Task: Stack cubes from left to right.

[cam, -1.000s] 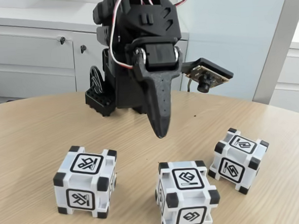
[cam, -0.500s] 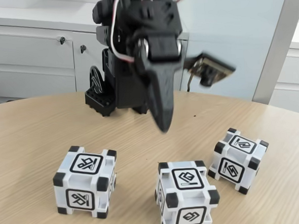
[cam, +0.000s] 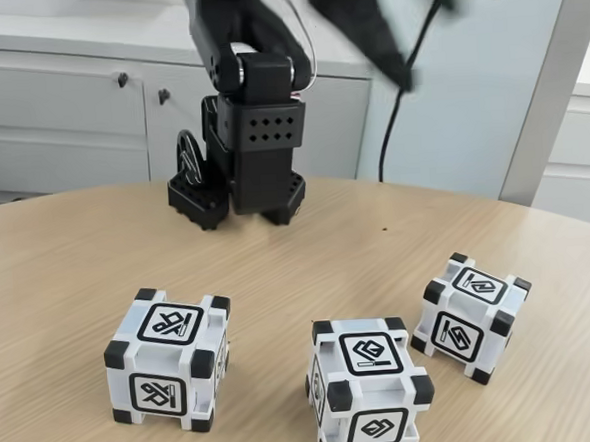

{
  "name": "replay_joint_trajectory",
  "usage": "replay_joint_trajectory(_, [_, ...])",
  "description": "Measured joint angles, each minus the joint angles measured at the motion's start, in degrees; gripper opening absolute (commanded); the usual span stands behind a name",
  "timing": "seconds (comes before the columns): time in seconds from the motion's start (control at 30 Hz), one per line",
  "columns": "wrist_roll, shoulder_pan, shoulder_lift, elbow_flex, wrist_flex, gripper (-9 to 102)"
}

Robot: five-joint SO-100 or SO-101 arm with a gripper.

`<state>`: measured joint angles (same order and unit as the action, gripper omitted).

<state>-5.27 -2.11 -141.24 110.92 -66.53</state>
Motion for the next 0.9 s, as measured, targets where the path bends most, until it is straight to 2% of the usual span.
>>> replay_joint_trajectory(0.13, [4.22, 4.04, 13.89, -8.70, -3.25, 30])
replay_joint_trajectory(0.27, [9.84, 11.95, 23.38, -12.66, -8.26, 30])
replay_joint_trajectory(0.47, [9.40, 21.71, 35.68, -13.01, -11.87, 30])
replay_joint_trajectory(0.9, [5.27, 23.64, 47.37, -13.36, -12.04, 30])
